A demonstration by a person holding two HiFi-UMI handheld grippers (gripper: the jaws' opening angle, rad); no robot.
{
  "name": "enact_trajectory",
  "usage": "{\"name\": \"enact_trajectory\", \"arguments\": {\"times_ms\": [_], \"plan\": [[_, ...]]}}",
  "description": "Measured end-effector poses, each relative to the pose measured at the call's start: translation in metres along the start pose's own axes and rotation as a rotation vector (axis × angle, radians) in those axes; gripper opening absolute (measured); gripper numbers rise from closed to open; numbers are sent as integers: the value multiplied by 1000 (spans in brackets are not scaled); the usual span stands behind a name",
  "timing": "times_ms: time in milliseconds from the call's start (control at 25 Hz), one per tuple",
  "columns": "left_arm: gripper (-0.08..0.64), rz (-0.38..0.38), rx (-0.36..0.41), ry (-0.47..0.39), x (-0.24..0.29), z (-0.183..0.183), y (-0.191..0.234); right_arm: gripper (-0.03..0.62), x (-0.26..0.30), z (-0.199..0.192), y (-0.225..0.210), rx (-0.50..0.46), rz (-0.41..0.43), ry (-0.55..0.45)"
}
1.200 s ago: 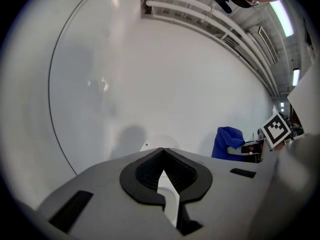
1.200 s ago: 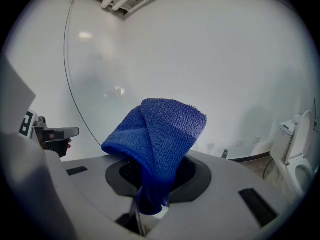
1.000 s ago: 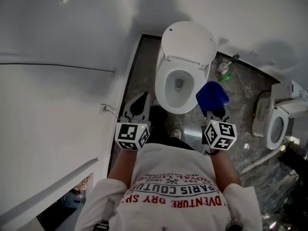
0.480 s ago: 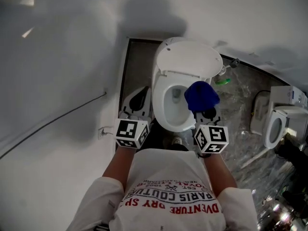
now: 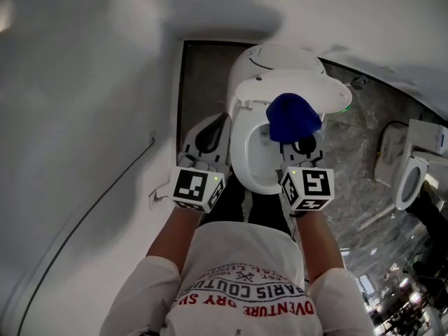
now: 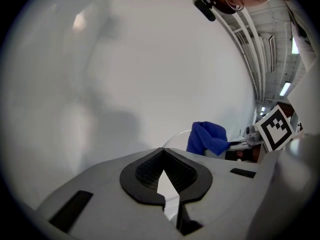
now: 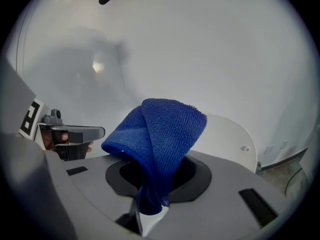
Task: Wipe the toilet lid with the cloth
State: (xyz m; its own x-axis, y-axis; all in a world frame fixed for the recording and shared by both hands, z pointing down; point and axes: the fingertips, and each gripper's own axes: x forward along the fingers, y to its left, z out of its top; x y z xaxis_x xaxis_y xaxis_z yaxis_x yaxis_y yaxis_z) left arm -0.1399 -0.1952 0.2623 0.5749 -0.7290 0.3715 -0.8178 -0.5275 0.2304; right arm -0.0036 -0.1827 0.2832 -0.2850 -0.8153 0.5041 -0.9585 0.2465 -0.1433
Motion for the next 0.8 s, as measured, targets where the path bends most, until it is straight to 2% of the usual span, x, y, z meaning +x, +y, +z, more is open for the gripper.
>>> {"name": "enact_trajectory", "arguments": {"times_ms": [240,400,800], "plan": [[6,-12,9,-20,25,-15,12,87,57,-10,7,38,81,7],[6,12,0,9,31,-29,18,87,77,-20,14,30,122,19],[6,68,-6,35,35,-39,15,87,104,-18,0,14,106,-6]]}}
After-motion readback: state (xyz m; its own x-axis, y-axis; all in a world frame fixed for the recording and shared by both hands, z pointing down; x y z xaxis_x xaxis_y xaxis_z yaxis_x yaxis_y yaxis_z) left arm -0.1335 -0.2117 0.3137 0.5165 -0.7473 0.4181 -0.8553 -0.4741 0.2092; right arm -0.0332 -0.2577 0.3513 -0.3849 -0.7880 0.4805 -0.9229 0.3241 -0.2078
